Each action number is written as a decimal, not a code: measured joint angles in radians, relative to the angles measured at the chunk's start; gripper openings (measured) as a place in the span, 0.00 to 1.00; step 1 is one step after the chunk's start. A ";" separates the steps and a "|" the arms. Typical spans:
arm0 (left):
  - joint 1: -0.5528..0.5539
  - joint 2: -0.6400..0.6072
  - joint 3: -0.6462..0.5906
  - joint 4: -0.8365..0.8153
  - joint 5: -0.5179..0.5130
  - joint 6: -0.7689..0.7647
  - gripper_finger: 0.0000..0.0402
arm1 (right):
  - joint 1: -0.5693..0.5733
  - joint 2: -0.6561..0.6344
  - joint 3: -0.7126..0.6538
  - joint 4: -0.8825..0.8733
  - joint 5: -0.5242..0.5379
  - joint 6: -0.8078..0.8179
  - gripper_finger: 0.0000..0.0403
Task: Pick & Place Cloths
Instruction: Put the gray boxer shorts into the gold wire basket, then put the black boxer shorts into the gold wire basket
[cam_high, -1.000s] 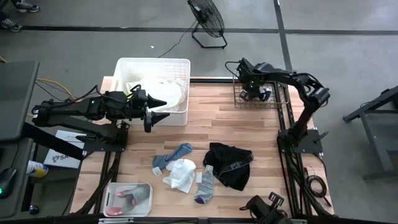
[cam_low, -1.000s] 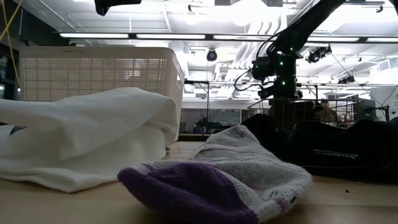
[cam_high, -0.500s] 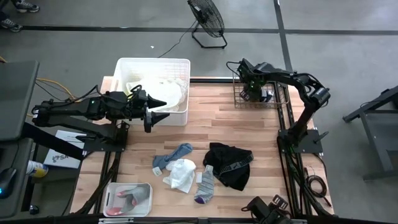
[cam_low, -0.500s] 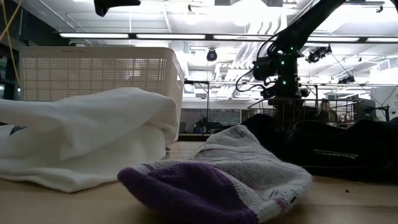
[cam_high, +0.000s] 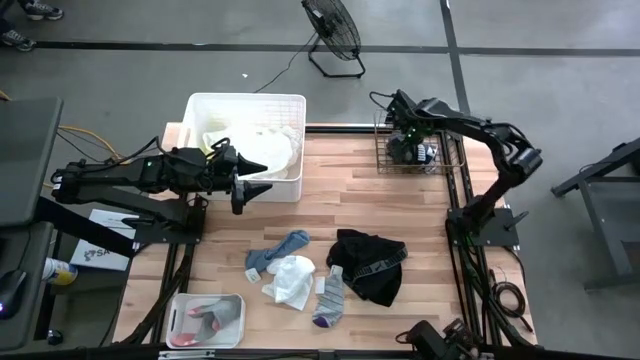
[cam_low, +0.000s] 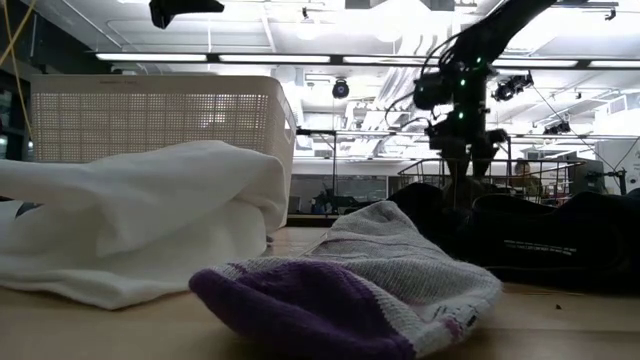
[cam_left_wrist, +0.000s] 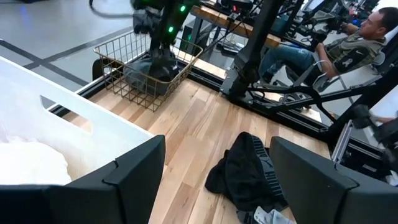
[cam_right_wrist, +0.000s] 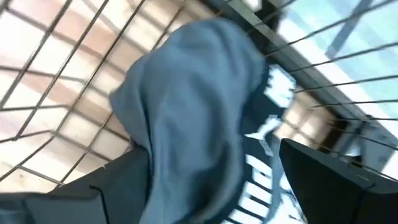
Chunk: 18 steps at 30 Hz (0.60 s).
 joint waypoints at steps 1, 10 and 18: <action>0.000 0.000 0.000 -0.003 0.000 0.000 0.71 | 0.000 -0.018 0.000 -0.003 0.010 0.007 0.82; 0.000 0.000 0.000 -0.003 0.015 0.024 0.71 | -0.004 -0.178 0.000 -0.063 -0.003 0.112 0.81; 0.000 0.000 0.000 -0.022 0.021 0.045 0.71 | -0.004 -0.291 0.000 -0.091 -0.147 0.252 0.81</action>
